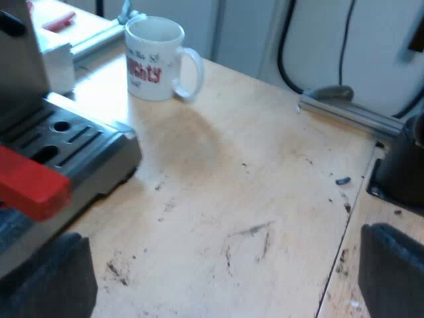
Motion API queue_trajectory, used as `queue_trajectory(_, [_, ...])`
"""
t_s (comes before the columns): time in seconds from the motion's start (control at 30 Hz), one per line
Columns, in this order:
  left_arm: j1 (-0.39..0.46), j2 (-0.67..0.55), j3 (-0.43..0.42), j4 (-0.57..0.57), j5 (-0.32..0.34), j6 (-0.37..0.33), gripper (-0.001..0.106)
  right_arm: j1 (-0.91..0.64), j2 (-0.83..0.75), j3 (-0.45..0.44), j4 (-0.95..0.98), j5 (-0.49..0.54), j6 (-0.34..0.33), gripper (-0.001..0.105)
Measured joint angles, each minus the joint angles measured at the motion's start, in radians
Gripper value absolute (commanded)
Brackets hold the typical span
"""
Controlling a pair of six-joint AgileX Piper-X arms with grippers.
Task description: Place mug into machine
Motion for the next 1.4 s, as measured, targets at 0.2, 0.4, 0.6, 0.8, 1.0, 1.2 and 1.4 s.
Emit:
queue_trajectory(0.2, [-0.033, 0.008, 0.101, -0.139, 0.004, 0.000, 0.082, 0.000, 0.001, 0.040, 0.001, 0.000, -0.049, 0.078])
queue_trajectory(0.4, [-0.033, 0.010, 0.206, -0.271, 0.004, 0.000, 0.082, 0.000, 0.003, 0.161, -0.046, 0.003, -0.079, 0.078])
queue_trajectory(0.6, [-0.033, 0.010, 0.224, -0.285, 0.004, 0.000, 0.082, 0.000, 0.003, 0.320, -0.208, 0.030, -0.084, 0.078])
queue_trajectory(0.8, [-0.033, 0.010, 0.224, -0.285, 0.004, 0.000, 0.082, 0.000, 0.003, 0.473, -0.422, 0.128, -0.084, 0.078])
queue_trajectory(1.0, [-0.033, 0.010, 0.224, -0.285, 0.004, 0.000, 0.082, 0.000, 0.075, 0.571, -0.668, 0.152, -0.039, 0.078])
queue_trajectory(1.2, [-0.033, 0.010, 0.224, -0.285, 0.004, 0.000, 0.082, 0.000, 0.303, 0.582, -0.872, 0.157, -0.029, 0.078])
queue_trajectory(1.4, [-0.033, 0.010, 0.224, -0.286, 0.004, 0.000, 0.082, 0.000, 0.532, 0.582, -1.107, 0.157, -0.017, 0.078])
